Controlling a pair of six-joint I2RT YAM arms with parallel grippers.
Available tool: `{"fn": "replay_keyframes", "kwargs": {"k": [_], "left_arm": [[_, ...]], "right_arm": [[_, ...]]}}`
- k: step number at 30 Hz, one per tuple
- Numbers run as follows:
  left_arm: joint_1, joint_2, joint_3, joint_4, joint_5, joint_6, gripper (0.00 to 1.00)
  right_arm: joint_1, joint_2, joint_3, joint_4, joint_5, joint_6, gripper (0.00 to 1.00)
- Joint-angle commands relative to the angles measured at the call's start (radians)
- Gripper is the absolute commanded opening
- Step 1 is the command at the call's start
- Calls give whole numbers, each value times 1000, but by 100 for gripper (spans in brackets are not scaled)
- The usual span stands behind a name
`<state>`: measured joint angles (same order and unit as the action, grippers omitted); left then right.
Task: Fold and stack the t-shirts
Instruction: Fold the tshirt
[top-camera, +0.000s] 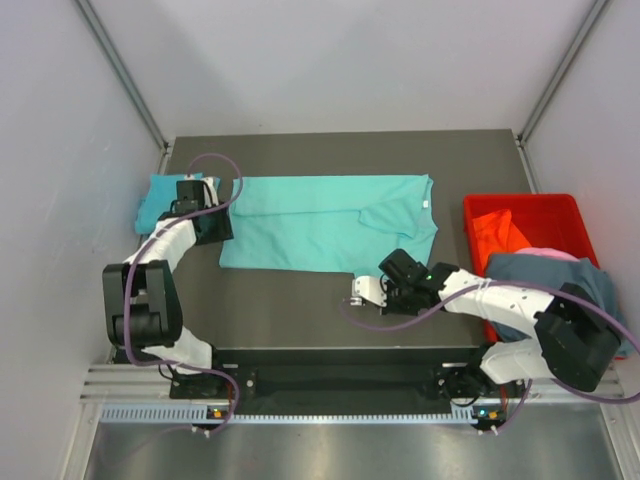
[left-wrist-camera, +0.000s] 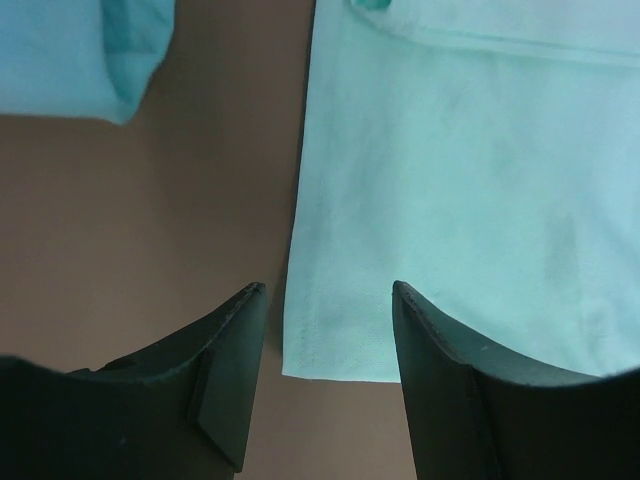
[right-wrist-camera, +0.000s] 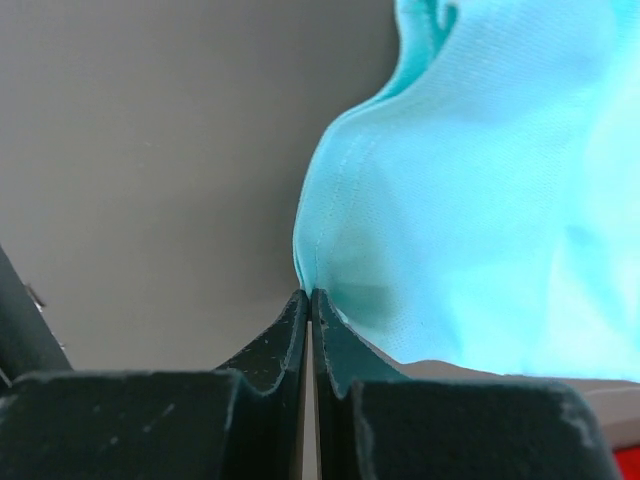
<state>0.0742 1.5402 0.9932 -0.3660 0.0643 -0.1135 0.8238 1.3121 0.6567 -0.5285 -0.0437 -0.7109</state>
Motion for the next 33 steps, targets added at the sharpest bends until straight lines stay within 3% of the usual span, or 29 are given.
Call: {"fn": "replay_keyframes", "kwargs": {"k": [1,11,33], "left_arm": [[19,38,13,-34,37,-52,58],[38,66,18,-117,45,-68,52],[39,41,-41,-211,54,-38,50]], "right_arm": [[20,-39,57,25,39,8,0],[18,-34,52,53,87,-1,0],[12,19,89,81,99,-10,0]]}}
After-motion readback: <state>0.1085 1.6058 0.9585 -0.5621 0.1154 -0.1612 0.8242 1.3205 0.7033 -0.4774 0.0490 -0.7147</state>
